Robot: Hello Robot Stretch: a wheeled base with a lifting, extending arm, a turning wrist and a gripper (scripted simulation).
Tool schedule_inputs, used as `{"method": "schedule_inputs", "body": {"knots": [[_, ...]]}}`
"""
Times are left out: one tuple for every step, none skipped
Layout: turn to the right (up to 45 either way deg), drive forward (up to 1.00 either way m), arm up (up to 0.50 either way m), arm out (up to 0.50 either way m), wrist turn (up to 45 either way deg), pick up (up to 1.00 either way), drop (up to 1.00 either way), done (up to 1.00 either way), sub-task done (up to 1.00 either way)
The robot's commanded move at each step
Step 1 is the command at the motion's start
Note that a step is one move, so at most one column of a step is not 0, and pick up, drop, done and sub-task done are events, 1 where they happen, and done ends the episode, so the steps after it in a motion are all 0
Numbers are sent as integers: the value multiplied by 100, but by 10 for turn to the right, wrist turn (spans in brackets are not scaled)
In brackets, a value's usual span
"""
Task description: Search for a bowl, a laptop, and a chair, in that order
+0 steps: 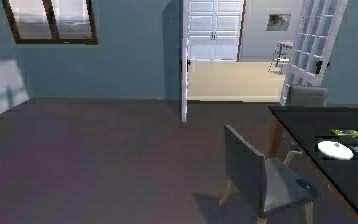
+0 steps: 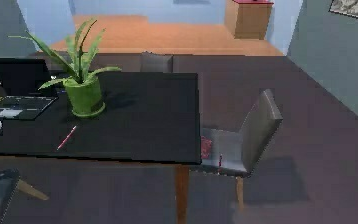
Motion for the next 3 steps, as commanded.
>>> {"method": "schedule_inputs", "body": {"knots": [[450, 0, 0, 0, 0, 0, 0, 0, 0], [0, 0, 0, 0, 0, 0, 0, 0, 100], [-390, 0, 0, 0, 0, 0, 0, 0, 0]]}}
